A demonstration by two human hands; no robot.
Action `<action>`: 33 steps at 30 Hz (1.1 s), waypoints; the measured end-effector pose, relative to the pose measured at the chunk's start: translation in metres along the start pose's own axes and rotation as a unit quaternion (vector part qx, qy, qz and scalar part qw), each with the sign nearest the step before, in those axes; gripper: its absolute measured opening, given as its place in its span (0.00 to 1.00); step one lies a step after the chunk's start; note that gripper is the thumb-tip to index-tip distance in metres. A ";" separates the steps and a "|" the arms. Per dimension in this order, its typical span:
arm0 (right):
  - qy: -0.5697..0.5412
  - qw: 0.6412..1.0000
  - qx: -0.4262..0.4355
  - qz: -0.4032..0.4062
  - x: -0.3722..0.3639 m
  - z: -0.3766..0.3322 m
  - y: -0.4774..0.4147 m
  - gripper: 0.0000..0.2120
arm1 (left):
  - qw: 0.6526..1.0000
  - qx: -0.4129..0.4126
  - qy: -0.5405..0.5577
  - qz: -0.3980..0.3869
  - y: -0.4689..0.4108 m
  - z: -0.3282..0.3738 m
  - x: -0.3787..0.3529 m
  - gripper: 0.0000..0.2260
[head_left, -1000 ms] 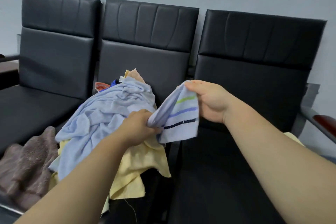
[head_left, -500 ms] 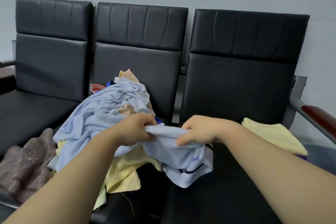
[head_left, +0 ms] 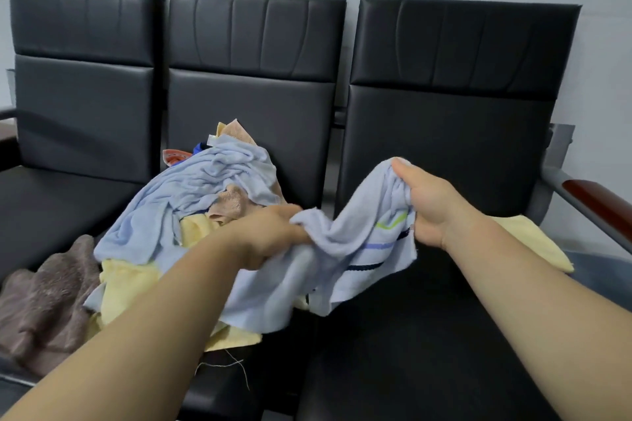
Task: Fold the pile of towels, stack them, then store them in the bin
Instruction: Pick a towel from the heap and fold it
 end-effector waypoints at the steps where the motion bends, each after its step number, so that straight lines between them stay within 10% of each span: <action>1: 0.003 0.999 0.013 0.033 0.013 -0.003 0.002 0.18 | 0.996 -0.001 0.086 -0.021 -0.007 0.009 -0.020 0.21; 6: 0.079 0.994 -0.004 0.080 0.074 -0.006 0.030 0.17 | 0.950 -0.035 0.285 -0.125 -0.023 0.055 -0.111 0.16; 10: 0.467 0.876 -0.082 0.093 0.120 0.034 0.042 0.19 | 0.995 0.005 -0.062 -0.083 -0.028 0.031 -0.142 0.36; 12: 0.570 0.816 -0.041 0.091 0.132 0.056 0.043 0.17 | 0.979 -0.020 -0.189 -0.079 -0.028 0.016 -0.156 0.31; 16: 0.529 0.845 -0.064 -0.043 0.136 0.108 0.056 0.06 | 0.937 -0.093 -0.275 -0.196 -0.014 -0.003 -0.200 0.16; 22: 0.583 0.797 -0.072 -0.141 0.133 0.147 0.064 0.11 | 0.860 -0.172 -0.419 -0.234 -0.010 -0.025 -0.217 0.12; 29: 0.533 0.827 -0.047 -0.174 0.146 0.144 0.064 0.16 | 0.984 -0.012 -0.102 -0.148 -0.040 -0.021 -0.192 0.08; 33: 0.494 0.863 -0.022 -0.105 0.152 0.143 0.055 0.17 | 0.977 0.075 0.177 -0.088 -0.046 -0.010 -0.184 0.07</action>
Point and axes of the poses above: each hand's wrist, its own y-axis away from the middle knuckle, its own x-axis out of the back of the hand, z = x × y, the point moved 5 cm from there along -y, towards the middle knuckle, and after that the axes turned 1 degree about z, right-handed, at the moved point
